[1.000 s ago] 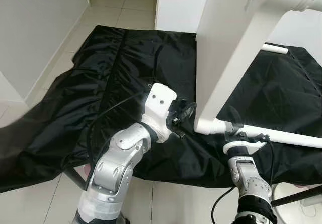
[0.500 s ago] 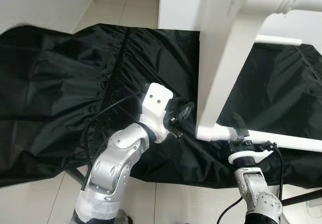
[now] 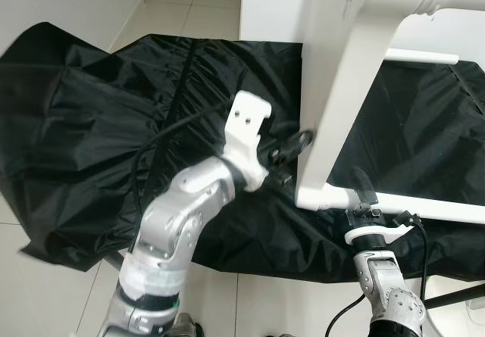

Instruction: Building children table

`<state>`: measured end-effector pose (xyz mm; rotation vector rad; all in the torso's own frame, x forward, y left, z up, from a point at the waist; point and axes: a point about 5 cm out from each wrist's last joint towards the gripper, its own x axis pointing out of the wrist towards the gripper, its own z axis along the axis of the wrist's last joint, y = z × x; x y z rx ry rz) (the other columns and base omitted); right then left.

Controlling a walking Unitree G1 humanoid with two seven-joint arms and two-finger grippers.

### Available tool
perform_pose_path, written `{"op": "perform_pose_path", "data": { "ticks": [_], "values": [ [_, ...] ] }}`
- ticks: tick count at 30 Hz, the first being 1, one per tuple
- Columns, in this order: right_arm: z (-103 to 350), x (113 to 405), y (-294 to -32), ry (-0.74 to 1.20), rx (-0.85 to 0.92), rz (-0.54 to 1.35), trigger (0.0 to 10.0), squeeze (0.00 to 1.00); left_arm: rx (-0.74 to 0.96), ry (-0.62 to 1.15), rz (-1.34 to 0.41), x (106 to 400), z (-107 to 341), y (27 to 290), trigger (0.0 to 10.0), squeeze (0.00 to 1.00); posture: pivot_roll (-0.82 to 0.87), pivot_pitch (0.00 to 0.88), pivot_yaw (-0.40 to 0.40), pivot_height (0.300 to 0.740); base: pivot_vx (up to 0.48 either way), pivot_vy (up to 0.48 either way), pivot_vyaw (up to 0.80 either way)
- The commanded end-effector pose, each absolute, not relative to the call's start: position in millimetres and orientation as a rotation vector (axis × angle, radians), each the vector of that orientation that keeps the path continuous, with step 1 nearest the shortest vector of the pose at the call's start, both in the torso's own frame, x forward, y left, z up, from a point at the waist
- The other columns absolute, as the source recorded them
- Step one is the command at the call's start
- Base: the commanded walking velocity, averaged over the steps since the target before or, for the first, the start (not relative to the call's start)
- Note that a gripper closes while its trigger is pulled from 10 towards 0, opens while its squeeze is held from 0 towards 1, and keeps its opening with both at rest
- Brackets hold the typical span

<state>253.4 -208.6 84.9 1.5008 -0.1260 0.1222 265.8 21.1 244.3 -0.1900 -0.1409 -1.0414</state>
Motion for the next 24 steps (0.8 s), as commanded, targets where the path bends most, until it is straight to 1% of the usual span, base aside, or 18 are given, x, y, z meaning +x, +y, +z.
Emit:
{"op": "perform_pose_path", "data": {
  "ticks": [1,2,3,15,16,19,21,23,24],
  "values": [
    [66.9,244.7,-205.9,-0.064,1.53,0.052,10.0,0.0,-0.172,-0.145,-1.311,251.6,245.0,11.2,10.0,0.0,0.05,0.074,0.018,0.74,0.0,0.0,0.0],
    [66.8,245.5,-206.2,-0.067,1.53,0.051,10.0,0.0,-0.157,-0.131,-1.382,246.1,243.7,7.3,10.0,0.0,0.05,0.072,0.022,0.74,0.0,0.0,0.0],
    [66.9,245.7,-206.2,-0.068,1.53,0.051,10.0,0.0,-0.161,-0.124,-1.401,244.8,243.4,6.5,10.0,0.0,0.05,0.072,0.022,0.74,0.0,0.0,0.0],
    [66.9,243.0,-203.8,-0.081,1.534,0.056,10.0,0.0,-0.149,-0.133,-1.477,245.7,250.4,6.4,10.0,0.0,0.04,0.067,0.036,0.74,0.0,0.0,0.0],
    [66.9,242.8,-204.0,-0.083,1.534,0.055,10.0,0.0,-0.156,-0.138,-1.482,245.7,252.0,6.2,10.0,0.98,0.04,0.067,0.036,0.74,0.0,0.0,0.0],
    [67.1,242.5,-204.5,-0.087,1.532,0.054,10.0,0.0,-0.182,-0.142,-1.483,246.5,254.9,4.4,10.0,1.0,0.04,0.067,0.036,0.74,0.0,0.0,0.0],
    [67.6,242.4,-204.7,-0.091,1.531,0.054,10.0,0.0,-0.159,-0.149,-1.422,252.3,256.4,1.1,10.0,1.0,0.03,0.07,0.038,0.74,0.0,0.0,0.0],
    [67.8,242.5,-204.6,-0.092,1.531,0.055,10.0,0.0,-0.154,-0.15,-1.406,254.0,256.8,0.4,10.0,1.0,0.03,0.07,0.038,0.74,0.0,0.0,0.0],
    [68.0,242.6,-204.6,-0.092,1.531,0.056,10.0,0.0,-0.152,-0.151,-1.398,255.0,257.0,0.0,10.0,0.75,0.03,0.07,0.038,0.74,0.0,0.0,0.0]
  ]
}}
